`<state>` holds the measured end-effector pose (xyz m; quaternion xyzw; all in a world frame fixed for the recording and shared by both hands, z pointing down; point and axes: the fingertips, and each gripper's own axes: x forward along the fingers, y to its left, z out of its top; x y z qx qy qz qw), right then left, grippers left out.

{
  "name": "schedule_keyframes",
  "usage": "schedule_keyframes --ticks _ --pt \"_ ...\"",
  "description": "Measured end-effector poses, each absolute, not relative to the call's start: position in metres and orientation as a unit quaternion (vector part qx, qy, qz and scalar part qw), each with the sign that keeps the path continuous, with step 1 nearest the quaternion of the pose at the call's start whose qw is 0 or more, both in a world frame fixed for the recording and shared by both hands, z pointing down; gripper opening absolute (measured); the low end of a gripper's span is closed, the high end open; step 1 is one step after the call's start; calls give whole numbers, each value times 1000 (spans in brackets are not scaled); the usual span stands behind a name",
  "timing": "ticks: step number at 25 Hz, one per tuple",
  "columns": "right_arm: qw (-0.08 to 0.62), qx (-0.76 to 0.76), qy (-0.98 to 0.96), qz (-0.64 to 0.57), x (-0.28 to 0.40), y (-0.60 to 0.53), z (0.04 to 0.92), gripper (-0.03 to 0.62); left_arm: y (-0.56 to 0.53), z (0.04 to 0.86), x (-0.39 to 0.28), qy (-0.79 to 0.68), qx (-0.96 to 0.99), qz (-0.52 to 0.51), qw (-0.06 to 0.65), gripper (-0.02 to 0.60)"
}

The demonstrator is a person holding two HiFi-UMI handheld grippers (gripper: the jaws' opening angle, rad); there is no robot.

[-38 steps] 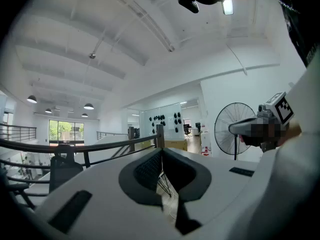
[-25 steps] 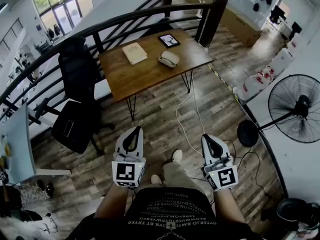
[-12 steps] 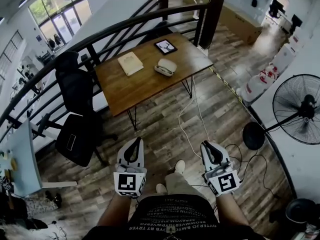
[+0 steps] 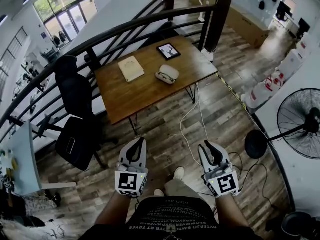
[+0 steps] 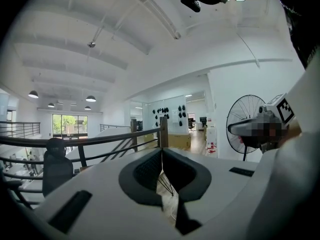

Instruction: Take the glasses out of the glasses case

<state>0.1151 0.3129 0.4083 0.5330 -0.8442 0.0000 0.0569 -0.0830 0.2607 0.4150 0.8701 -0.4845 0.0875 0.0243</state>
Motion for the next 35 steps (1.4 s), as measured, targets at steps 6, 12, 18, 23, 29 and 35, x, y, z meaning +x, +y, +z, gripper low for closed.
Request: schedule_keyframes --ticks 6,12,18,23,29,35 --pt "53 524 -850 4 131 278 409 92 227 423 -61 -487 868 93 32 29" --pt "62 515 -855 7 151 256 411 95 204 418 -38 -493 865 89 29 29" --pt "68 497 -865 23 168 236 420 101 184 415 -22 -506 858 86 26 29" --pt "50 480 -876 7 173 214 417 104 174 418 -20 -521 848 88 30 29" --pt "48 466 -883 10 171 194 417 107 163 424 -31 -539 836 94 37 29" --pt "47 458 -887 25 159 169 419 114 142 428 -45 -544 832 98 45 29"
